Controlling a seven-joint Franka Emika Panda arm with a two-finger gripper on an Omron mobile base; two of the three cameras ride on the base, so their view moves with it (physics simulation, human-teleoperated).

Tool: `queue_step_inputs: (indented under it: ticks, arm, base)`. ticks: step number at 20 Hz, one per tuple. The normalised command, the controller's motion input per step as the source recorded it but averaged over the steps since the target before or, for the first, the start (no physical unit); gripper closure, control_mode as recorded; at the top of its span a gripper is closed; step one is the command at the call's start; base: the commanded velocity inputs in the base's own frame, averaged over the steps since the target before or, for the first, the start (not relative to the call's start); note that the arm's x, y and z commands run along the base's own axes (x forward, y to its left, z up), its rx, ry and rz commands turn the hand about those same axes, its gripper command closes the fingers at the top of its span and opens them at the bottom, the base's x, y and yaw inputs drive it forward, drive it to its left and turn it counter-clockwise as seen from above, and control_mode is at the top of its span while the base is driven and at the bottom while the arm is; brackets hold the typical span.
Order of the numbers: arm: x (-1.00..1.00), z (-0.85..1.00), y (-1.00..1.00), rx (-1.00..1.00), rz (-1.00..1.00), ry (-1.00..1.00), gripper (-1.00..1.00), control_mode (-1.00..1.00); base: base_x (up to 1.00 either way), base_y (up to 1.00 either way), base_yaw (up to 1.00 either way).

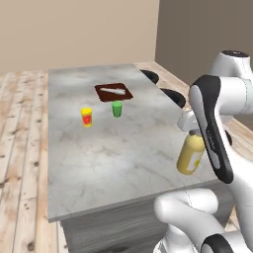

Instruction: Place the drinks on the dining counter in a tight cluster.

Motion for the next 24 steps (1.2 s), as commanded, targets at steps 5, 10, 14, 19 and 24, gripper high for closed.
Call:
queue_step_inputs:
  ticks: [5, 10, 14, 19, 24]
  arm:
    - [1.0, 0.0, 0.2, 0.0, 0.04, 0.23, 1.0, -1.0]
    - [1.0, -0.19, -0.39, 0.01, 0.07, 0.02, 1.0, -1.0]
    - [0.92, -0.02, -0.27, 0.02, -0.06, -0.01, 1.0, -1.0]
    - [0.84, -0.32, 0.0, 0.01, -0.26, -0.07, 1.0, -1.0]
    - [0.89, -0.51, -0.01, 0.06, -0.23, -0.1, 1.0, -1.0]
  base:
    - [0.0, 0.0, 0.0]
    - [0.0, 0.0, 0.0]
    - [0.0, 0.0, 0.0]
    - [0.0, 0.0, 0.0]
    - [0.0, 0.0, 0.0]
